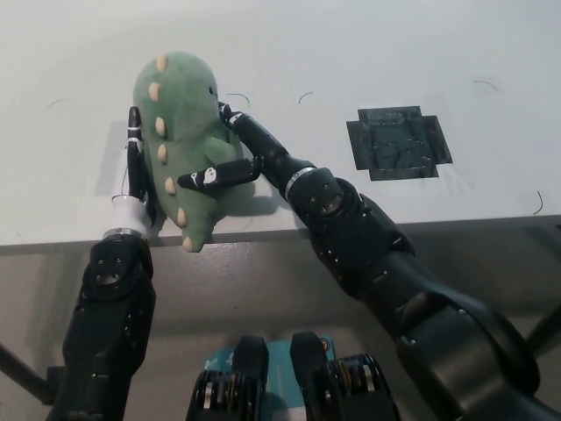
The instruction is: Use both hands to pick up a dinasour on the right side and move it to the left side
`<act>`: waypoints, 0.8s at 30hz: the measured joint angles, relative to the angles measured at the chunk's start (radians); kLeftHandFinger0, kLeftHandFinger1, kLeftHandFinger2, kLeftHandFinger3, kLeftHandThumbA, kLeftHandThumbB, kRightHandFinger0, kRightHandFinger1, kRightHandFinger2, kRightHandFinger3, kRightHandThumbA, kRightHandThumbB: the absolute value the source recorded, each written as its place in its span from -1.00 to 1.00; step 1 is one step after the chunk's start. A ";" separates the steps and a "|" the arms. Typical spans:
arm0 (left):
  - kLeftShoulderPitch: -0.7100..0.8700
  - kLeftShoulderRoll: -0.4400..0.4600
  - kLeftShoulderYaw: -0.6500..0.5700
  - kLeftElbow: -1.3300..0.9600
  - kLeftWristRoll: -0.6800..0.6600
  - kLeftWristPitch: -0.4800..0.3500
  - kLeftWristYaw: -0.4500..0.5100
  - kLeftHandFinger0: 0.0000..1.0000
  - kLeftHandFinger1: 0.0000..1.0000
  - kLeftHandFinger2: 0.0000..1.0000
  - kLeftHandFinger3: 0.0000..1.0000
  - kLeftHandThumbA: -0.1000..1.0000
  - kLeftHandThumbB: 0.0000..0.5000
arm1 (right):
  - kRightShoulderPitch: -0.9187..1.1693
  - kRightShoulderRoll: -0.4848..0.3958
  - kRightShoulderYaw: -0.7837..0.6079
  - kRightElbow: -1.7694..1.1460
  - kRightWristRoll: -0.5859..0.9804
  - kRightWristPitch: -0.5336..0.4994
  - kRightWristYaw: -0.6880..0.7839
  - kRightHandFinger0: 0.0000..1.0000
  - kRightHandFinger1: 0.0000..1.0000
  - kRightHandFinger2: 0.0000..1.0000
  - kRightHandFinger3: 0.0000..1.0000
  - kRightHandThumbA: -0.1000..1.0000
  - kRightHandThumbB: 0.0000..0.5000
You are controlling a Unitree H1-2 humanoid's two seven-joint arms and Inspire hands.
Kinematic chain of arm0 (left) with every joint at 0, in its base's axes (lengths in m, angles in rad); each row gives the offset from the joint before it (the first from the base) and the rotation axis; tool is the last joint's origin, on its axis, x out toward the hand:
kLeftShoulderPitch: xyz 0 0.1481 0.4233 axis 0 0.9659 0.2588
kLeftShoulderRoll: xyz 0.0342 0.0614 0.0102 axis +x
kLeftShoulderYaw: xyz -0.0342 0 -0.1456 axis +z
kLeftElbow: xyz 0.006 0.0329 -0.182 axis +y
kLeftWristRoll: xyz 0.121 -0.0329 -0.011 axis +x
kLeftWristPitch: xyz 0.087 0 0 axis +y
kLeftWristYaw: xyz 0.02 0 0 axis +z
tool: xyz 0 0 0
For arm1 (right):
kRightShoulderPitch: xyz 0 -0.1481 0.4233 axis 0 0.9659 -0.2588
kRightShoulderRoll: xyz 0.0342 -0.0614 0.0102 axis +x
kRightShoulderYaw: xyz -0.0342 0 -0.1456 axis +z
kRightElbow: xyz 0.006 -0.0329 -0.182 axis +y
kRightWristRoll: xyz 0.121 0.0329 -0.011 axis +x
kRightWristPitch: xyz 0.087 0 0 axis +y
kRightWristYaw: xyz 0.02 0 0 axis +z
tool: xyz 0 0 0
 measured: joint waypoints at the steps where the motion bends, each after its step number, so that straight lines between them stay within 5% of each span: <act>1: 0.000 0.000 0.003 0.001 -0.002 -0.001 0.000 1.00 1.00 1.00 1.00 1.00 0.45 | -0.004 0.001 0.000 0.005 -0.001 0.000 0.000 1.00 1.00 1.00 1.00 1.00 -0.64; 13: -0.004 0.005 0.018 0.001 -0.019 -0.003 -0.002 1.00 1.00 1.00 1.00 1.00 0.49 | -0.033 0.006 0.003 0.024 -0.007 -0.001 0.008 1.00 1.00 1.00 1.00 1.00 -0.71; 14: -0.004 0.005 0.018 0.001 -0.020 -0.003 -0.004 1.00 1.00 1.00 1.00 1.00 0.73 | -0.033 0.006 0.002 0.024 -0.007 -0.001 0.011 1.00 1.00 1.00 1.00 1.00 -0.54; 19: -0.006 0.004 0.029 -0.007 -0.025 0.008 -0.003 1.00 1.00 1.00 1.00 1.00 0.43 | -0.033 0.002 -0.005 0.022 -0.007 -0.001 0.019 1.00 1.00 1.00 1.00 1.00 -0.58; 24: -0.018 0.004 0.034 -0.008 -0.028 0.007 -0.005 1.00 1.00 1.00 1.00 1.00 0.66 | -0.033 -0.010 -0.021 0.015 -0.004 -0.004 0.027 1.00 1.00 1.00 1.00 1.00 -0.64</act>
